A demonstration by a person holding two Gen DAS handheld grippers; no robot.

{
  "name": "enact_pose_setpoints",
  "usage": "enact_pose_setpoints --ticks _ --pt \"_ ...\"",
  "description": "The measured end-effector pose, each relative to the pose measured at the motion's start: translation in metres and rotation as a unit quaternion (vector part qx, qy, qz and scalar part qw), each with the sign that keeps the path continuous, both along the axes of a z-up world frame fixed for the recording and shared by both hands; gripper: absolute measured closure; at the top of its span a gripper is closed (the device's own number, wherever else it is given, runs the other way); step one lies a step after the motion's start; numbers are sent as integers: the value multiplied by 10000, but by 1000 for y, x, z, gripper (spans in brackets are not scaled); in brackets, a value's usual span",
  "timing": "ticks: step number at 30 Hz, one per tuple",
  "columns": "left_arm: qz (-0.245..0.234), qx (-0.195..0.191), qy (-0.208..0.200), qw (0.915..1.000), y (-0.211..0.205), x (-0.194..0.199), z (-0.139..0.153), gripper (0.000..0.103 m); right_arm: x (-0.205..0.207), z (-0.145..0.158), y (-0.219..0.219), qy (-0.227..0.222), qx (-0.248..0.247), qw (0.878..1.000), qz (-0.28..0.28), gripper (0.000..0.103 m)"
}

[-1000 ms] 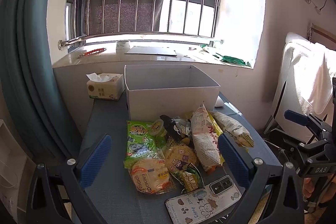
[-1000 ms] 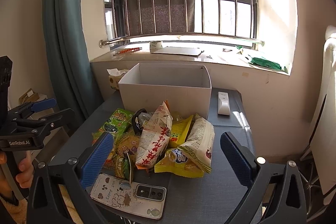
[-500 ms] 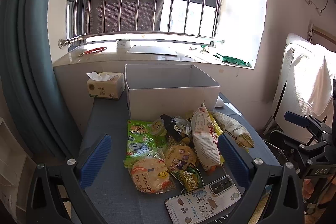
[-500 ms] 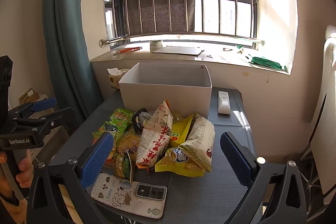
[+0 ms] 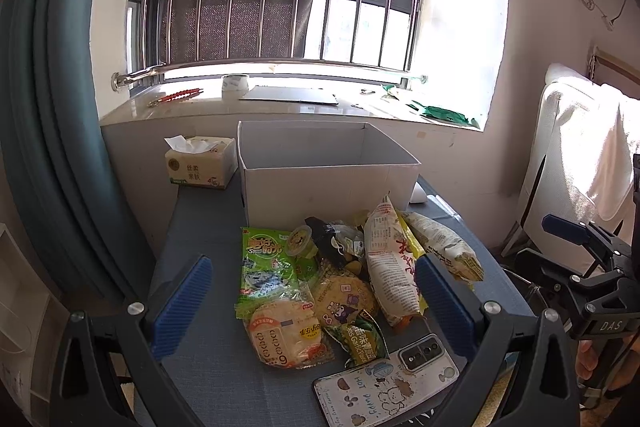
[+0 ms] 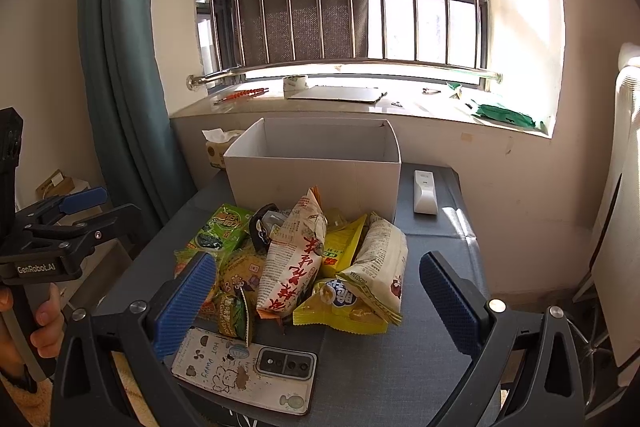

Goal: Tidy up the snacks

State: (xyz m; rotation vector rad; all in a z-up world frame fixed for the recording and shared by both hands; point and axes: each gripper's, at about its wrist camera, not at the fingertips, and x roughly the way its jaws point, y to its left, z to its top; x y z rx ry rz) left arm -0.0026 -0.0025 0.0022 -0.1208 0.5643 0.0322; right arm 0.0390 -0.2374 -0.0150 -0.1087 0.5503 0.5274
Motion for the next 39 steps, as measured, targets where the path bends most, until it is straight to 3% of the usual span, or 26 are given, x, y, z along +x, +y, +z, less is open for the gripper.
enact_pose_setpoints --ticks 14,22,25,30,34,36,37,38,39 --pt "4 -15 8 10000 1 1 -1 0 25 -10 -14 412 309 9986 -131 0" --pt "-4 -18 -1 10000 1 1 -2 0 77 -23 -23 968 609 9934 -114 0" --pt "-11 -24 5 10000 1 1 -3 0 113 -42 -28 1546 945 9834 -103 0" --pt "-26 -22 59 10000 1 2 -8 0 174 -94 -40 2832 1256 9496 -472 0" --pt "-49 -38 129 9999 1 5 -12 0 194 -117 -37 3151 1263 9396 -433 0" --pt "-68 -50 163 9998 0 7 -15 0 198 -124 -31 3291 1264 9351 -355 12" --pt "-80 -54 189 9998 -1 8 -16 0 201 -128 -27 3356 1227 9338 -210 35" --pt "-97 -62 216 9997 -2 9 -18 0 202 -131 -23 3447 1216 9308 -92 51" --pt "-133 -66 231 9996 -4 10 -19 0 201 -132 -23 3438 1187 9314 -125 51"
